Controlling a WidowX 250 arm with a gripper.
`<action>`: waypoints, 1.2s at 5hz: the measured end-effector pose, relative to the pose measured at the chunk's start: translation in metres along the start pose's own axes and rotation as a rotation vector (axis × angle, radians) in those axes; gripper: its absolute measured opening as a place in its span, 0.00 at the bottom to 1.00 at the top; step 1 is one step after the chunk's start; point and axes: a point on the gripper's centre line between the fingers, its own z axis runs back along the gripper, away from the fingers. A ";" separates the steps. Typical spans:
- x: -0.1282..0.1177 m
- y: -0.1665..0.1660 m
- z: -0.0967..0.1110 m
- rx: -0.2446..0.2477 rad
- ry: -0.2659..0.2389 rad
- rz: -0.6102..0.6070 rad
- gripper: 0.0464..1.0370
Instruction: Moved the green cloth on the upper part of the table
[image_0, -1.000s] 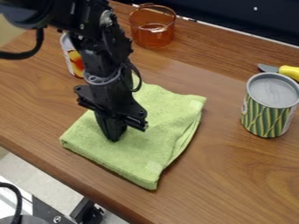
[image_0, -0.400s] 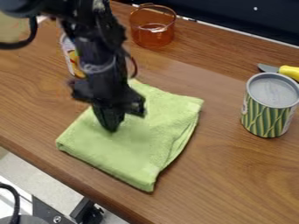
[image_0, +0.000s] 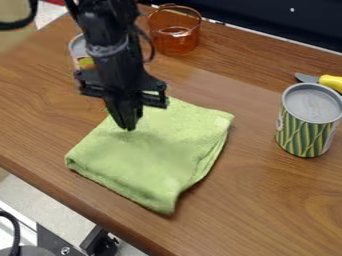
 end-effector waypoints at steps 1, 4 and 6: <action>0.003 -0.001 0.011 -0.025 0.026 0.019 0.01; 0.048 -0.002 0.030 -0.035 -0.079 0.184 0.03; 0.092 0.008 0.043 -0.010 -0.145 0.391 0.41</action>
